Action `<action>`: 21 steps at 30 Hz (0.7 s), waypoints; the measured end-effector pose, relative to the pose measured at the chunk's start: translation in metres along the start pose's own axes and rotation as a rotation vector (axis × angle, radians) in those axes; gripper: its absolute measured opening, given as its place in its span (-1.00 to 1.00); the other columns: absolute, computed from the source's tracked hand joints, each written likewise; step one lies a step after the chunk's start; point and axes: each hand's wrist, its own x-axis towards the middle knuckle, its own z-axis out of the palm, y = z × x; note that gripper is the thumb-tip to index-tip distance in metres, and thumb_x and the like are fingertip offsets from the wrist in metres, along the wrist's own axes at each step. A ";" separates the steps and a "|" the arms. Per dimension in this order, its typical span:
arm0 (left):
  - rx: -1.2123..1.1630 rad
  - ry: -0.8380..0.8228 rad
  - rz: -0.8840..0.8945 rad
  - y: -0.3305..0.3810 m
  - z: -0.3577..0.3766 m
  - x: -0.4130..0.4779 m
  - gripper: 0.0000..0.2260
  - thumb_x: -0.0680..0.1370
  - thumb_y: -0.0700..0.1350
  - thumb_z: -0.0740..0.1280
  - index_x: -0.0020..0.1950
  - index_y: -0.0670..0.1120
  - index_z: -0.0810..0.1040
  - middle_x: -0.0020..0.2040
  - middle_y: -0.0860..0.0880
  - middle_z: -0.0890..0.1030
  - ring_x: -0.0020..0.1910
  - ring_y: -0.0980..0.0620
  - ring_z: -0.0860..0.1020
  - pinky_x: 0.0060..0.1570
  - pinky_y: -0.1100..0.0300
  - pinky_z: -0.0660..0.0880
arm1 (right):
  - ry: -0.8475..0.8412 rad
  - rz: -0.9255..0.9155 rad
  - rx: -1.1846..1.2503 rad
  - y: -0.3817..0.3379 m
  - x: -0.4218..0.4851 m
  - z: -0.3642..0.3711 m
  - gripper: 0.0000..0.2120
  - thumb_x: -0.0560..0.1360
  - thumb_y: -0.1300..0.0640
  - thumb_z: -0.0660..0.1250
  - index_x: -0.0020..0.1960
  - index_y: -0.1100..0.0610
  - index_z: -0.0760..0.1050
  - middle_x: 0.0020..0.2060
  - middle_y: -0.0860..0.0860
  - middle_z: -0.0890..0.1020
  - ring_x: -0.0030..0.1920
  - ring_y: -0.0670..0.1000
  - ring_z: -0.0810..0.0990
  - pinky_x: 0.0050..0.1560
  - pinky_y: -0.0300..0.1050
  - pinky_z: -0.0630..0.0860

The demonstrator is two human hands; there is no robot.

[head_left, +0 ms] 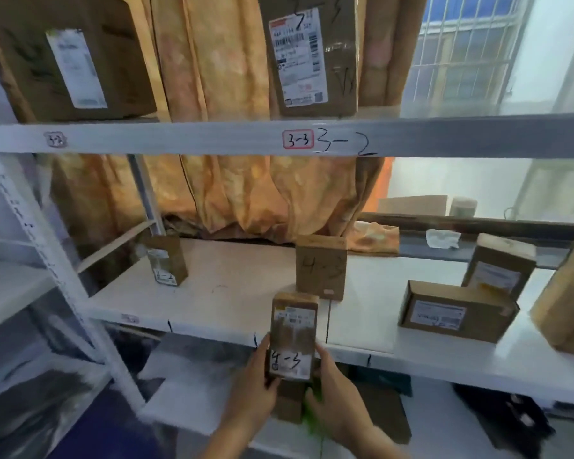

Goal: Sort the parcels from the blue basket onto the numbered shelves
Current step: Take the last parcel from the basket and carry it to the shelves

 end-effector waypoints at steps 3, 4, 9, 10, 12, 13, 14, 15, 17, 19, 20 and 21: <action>-0.050 -0.033 0.018 -0.020 -0.015 0.048 -0.52 0.59 -0.04 0.24 0.42 0.28 0.14 0.29 0.14 0.48 0.23 0.11 0.51 0.20 0.14 0.52 | 0.042 -0.006 -0.002 -0.009 0.048 0.014 -0.17 0.49 0.23 0.28 0.47 -0.27 -0.17 0.23 -0.19 0.51 0.15 -0.14 0.56 0.22 -0.17 0.52; -0.072 -0.045 0.045 -0.024 -0.020 0.062 -0.52 0.59 -0.08 0.25 0.37 0.33 0.15 0.24 0.18 0.48 0.21 0.14 0.51 0.17 0.19 0.53 | 0.063 -0.011 -0.014 -0.012 0.063 0.017 -0.15 0.49 0.22 0.28 0.45 -0.29 -0.21 0.28 -0.16 0.49 0.16 -0.12 0.55 0.22 -0.14 0.52; -0.115 -0.060 0.086 -0.043 -0.027 0.127 -0.52 0.58 -0.18 0.27 0.28 0.32 0.18 0.18 0.16 0.50 0.09 0.26 0.50 -0.04 0.48 0.43 | 0.063 0.011 -0.091 -0.015 0.120 0.028 -0.11 0.53 0.14 0.28 0.47 -0.26 -0.35 0.44 -0.02 0.36 0.24 0.02 0.53 0.17 -0.12 0.50; -0.116 -0.061 0.083 -0.047 -0.026 0.136 -0.49 0.57 -0.22 0.26 0.36 0.23 0.17 0.26 0.07 0.50 0.17 0.17 0.49 0.03 0.43 0.42 | 0.052 0.029 -0.104 -0.012 0.129 0.031 -0.09 0.52 0.16 0.28 0.47 -0.27 -0.37 0.42 0.01 0.39 0.22 0.03 0.54 0.14 -0.12 0.51; -0.130 -0.088 0.066 -0.058 -0.022 0.153 -0.48 0.57 -0.26 0.24 0.40 0.16 0.14 0.33 0.00 0.47 0.23 0.15 0.44 0.10 0.36 0.40 | 0.028 0.072 -0.129 -0.004 0.147 0.036 -0.06 0.51 0.16 0.27 0.46 -0.27 -0.41 0.35 0.06 0.45 0.15 0.04 0.56 0.11 -0.10 0.53; -0.138 -0.105 0.051 -0.064 -0.020 0.159 -0.47 0.58 -0.26 0.23 0.41 0.16 0.13 0.35 -0.01 0.45 0.23 0.16 0.42 0.12 0.33 0.40 | 0.017 0.088 -0.150 0.000 0.156 0.038 -0.05 0.51 0.15 0.27 0.45 -0.27 -0.43 0.31 0.08 0.48 0.10 0.04 0.57 0.10 -0.09 0.54; -0.137 -0.118 0.033 -0.069 -0.018 0.164 -0.46 0.58 -0.26 0.22 0.44 0.15 0.11 0.38 -0.02 0.43 0.26 0.13 0.42 0.15 0.29 0.40 | 0.013 0.100 -0.175 0.003 0.163 0.039 -0.04 0.51 0.14 0.28 0.44 -0.27 -0.45 0.27 0.10 0.51 0.06 0.04 0.57 0.09 -0.08 0.56; -0.132 -0.130 0.015 -0.073 -0.016 0.167 -0.43 0.58 -0.28 0.21 0.47 0.13 0.07 0.41 -0.04 0.40 0.32 0.08 0.41 0.19 0.25 0.40 | 0.008 0.112 -0.189 0.005 0.169 0.040 -0.04 0.51 0.13 0.27 0.44 -0.27 -0.46 0.23 0.12 0.52 0.04 0.04 0.56 0.09 -0.08 0.56; -0.139 -0.156 -0.009 -0.081 -0.012 0.174 -0.38 0.57 -0.32 0.19 0.49 0.10 0.01 0.45 -0.07 0.34 0.36 0.03 0.38 0.20 0.24 0.39 | 0.002 0.129 -0.187 0.008 0.179 0.040 -0.06 0.51 0.14 0.26 0.45 -0.26 -0.44 0.23 0.12 0.50 0.07 0.04 0.54 0.09 -0.11 0.51; -0.153 -0.173 -0.015 -0.087 -0.008 0.182 -0.37 0.57 -0.33 0.17 0.48 0.13 -0.03 0.47 -0.06 0.30 0.27 0.14 0.37 0.12 0.30 0.41 | -0.007 0.138 -0.193 0.011 0.187 0.040 -0.06 0.51 0.14 0.27 0.45 -0.28 -0.43 0.22 0.12 0.48 0.08 0.06 0.52 0.09 -0.12 0.47; -0.156 -0.178 -0.011 -0.090 -0.006 0.185 -0.35 0.57 -0.34 0.16 0.45 0.19 -0.06 0.48 -0.06 0.28 0.22 0.17 0.37 0.07 0.32 0.45 | -0.006 0.137 -0.201 0.013 0.189 0.040 -0.05 0.51 0.13 0.28 0.44 -0.29 -0.43 0.21 0.12 0.48 0.08 0.06 0.52 0.10 -0.11 0.47; -0.151 -0.187 -0.007 -0.093 -0.003 0.188 -0.33 0.56 -0.34 0.16 0.40 0.25 -0.09 0.48 -0.07 0.28 0.19 0.16 0.41 0.02 0.31 0.51 | -0.006 0.147 -0.211 0.014 0.191 0.041 -0.04 0.50 0.13 0.29 0.43 -0.32 -0.43 0.18 0.11 0.48 0.07 0.06 0.52 0.11 -0.11 0.48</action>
